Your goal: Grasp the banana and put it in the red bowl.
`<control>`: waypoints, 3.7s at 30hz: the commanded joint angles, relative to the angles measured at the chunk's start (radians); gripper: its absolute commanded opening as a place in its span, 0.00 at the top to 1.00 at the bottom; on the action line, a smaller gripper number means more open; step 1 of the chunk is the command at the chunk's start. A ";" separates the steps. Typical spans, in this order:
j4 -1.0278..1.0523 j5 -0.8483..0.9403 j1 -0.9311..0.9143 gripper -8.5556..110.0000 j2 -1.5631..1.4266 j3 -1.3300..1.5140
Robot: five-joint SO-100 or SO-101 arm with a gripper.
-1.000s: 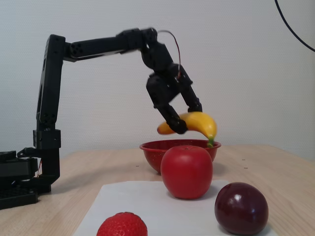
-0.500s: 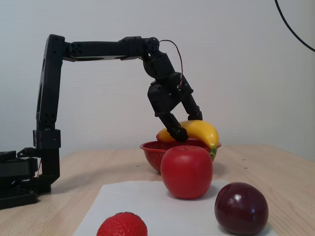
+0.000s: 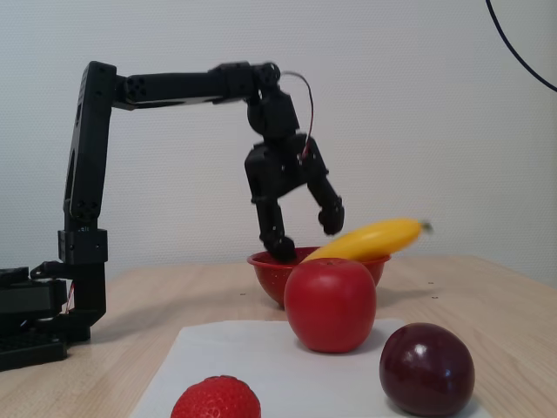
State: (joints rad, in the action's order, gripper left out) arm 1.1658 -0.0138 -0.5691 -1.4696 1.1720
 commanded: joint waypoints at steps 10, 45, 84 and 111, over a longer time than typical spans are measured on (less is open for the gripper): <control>0.262 0.058 0.008 0.83 -0.097 -0.407; 0.149 -0.017 0.314 0.93 -0.899 0.322; -0.973 0.008 0.448 0.93 -1.786 1.930; -0.281 0.137 0.483 0.93 -1.807 1.931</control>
State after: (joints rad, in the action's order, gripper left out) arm 0.8667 0.1089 -0.0951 -3.2858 3.0986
